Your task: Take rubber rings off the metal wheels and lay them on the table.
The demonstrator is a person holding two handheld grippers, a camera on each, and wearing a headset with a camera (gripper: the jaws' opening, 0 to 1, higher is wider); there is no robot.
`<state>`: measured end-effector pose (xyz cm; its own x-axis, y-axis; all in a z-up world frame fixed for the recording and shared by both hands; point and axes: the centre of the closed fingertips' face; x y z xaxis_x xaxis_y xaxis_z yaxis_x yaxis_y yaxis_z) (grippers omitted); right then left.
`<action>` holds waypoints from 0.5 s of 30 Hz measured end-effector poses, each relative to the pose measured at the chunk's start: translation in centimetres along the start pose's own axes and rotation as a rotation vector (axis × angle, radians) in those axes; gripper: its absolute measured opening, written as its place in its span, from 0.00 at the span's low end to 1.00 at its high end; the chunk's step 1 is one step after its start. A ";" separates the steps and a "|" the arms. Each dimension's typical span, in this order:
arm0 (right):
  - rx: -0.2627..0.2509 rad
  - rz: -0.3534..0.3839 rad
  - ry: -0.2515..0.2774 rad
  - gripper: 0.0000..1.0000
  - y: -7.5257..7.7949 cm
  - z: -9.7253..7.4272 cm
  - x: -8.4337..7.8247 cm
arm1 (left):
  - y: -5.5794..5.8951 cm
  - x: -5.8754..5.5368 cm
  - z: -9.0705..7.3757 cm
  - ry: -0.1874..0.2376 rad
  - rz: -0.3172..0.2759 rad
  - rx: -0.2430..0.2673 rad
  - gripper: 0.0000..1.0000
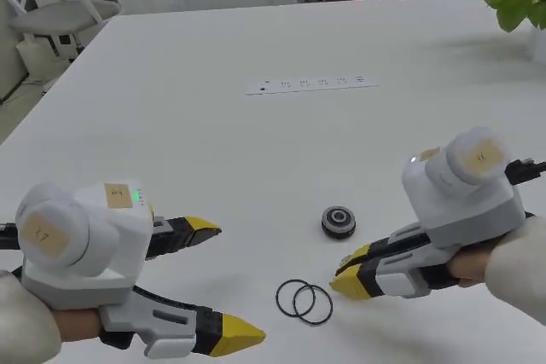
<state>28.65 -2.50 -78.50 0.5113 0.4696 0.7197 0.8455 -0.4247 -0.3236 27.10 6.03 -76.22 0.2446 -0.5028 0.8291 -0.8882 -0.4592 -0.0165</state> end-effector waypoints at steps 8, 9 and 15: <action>-0.042 0.026 0.059 0.09 1.3 -1.3 1.0 | 0.1 0.0 0.0 -0.003 -0.002 0.000 0.80; -0.046 0.028 0.064 0.09 1.5 -1.4 1.1 | 0.1 0.0 0.0 -0.003 -0.002 0.001 0.80; -0.057 0.042 0.102 0.12 1.8 -1.9 1.6 | 0.2 0.3 0.0 0.009 -0.015 -0.001 0.81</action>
<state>30.71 -3.99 -76.73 0.5251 0.3711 0.7659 0.8123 -0.4870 -0.3210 26.99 5.74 -75.97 0.2547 -0.4893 0.8341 -0.8849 -0.4658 -0.0030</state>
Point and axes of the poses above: the centre of the closed fingertips' face, and the gripper's own axes: z roughly forward along the fingers, y roughly to its right, x roughly out of its top, and after that the axes turned 2 degrees about x, right-handed
